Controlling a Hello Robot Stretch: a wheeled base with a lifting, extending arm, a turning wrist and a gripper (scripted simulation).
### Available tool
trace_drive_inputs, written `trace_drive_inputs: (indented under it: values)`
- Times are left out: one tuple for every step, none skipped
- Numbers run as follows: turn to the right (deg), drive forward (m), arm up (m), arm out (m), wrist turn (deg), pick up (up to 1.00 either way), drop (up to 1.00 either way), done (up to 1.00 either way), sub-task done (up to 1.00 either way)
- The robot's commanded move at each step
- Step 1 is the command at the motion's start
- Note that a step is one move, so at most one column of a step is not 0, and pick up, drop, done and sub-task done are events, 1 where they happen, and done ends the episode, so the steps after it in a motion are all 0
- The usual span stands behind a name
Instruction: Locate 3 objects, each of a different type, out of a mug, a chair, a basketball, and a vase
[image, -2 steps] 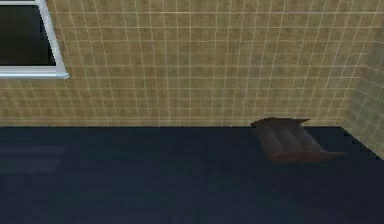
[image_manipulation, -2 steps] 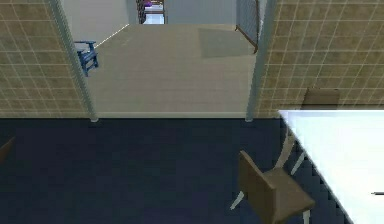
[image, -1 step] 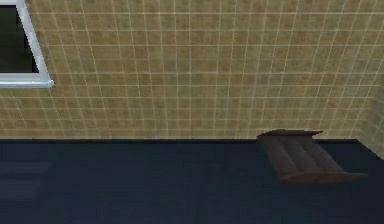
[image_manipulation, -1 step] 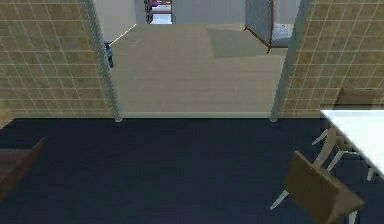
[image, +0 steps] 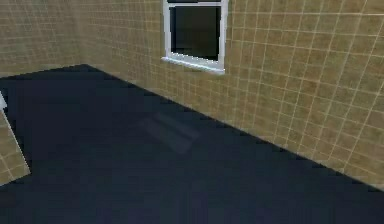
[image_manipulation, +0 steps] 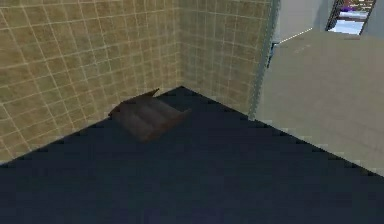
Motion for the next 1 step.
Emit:
trace_drive_inputs:
  values:
    - [-45.0,0.00,0.00,0.00,0.0,0.00,0.00,0.00,0.00]
